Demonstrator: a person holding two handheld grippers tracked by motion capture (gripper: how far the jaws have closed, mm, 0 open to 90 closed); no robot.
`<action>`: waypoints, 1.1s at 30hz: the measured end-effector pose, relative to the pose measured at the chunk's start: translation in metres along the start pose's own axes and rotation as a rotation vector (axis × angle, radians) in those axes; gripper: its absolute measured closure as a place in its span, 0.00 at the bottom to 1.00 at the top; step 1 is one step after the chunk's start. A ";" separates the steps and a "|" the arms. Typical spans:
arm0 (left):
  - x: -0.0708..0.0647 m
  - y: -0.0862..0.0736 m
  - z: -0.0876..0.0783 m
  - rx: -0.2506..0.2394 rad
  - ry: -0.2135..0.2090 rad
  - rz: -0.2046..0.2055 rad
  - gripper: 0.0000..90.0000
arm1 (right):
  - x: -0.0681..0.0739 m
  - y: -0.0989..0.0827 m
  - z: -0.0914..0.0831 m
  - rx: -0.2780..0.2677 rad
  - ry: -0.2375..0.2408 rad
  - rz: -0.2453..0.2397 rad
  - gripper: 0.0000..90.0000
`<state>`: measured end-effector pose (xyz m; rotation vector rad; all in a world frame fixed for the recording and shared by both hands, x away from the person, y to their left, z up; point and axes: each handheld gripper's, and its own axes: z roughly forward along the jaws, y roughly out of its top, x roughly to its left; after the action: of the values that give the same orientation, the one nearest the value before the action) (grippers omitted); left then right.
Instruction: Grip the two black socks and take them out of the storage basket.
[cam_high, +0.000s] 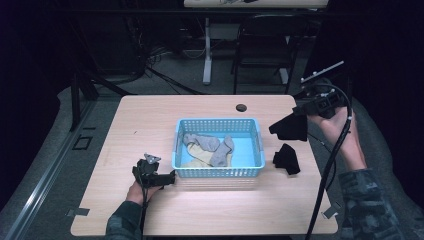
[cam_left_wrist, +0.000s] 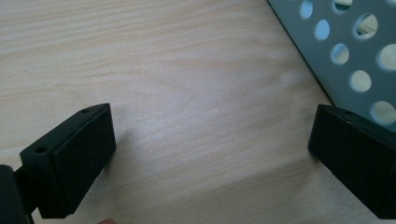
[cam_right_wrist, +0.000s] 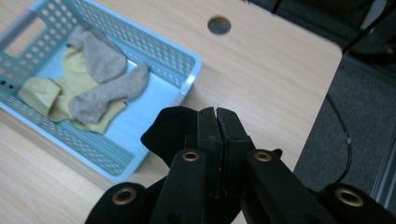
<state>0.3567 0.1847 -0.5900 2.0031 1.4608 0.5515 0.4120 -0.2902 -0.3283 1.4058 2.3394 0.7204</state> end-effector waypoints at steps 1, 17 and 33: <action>0.000 0.000 0.000 0.000 0.000 0.000 0.01 | -0.003 -0.005 0.006 0.008 -0.004 0.009 0.99; 0.000 0.000 0.000 0.000 -0.001 0.000 0.01 | -0.023 -0.082 0.123 0.252 -0.002 0.127 0.99; 0.000 0.000 0.000 0.000 0.000 -0.001 0.01 | -0.029 -0.113 0.146 0.240 -0.005 0.185 0.49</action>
<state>0.3568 0.1848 -0.5901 2.0025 1.4609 0.5509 0.4178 -0.3221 -0.5125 1.7415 2.3769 0.4939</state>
